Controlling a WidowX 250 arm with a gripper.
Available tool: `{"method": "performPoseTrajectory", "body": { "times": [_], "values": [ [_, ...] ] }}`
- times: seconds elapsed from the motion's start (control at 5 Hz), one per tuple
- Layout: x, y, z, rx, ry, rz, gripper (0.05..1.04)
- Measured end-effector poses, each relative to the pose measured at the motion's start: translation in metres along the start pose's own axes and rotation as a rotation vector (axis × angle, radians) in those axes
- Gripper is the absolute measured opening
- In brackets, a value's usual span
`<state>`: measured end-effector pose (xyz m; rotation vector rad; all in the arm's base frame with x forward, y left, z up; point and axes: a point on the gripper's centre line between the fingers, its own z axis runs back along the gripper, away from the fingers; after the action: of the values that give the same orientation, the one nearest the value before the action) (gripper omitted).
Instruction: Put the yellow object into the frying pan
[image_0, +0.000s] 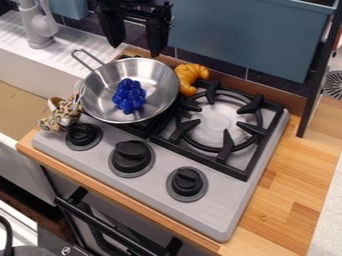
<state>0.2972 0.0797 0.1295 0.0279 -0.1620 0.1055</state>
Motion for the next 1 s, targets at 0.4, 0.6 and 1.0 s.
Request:
{"method": "performPoseTrajectory", "body": {
  "times": [0.4, 0.6, 1.0],
  "values": [
    [0.013, -0.002, -0.012, -0.017, -0.074, 0.032, 0.997],
    [0.024, -0.005, -0.024, 0.002, -0.109, 0.049, 0.997],
    [0.047, -0.014, -0.037, -0.004, -0.232, 0.027, 0.997]
  ]
}}
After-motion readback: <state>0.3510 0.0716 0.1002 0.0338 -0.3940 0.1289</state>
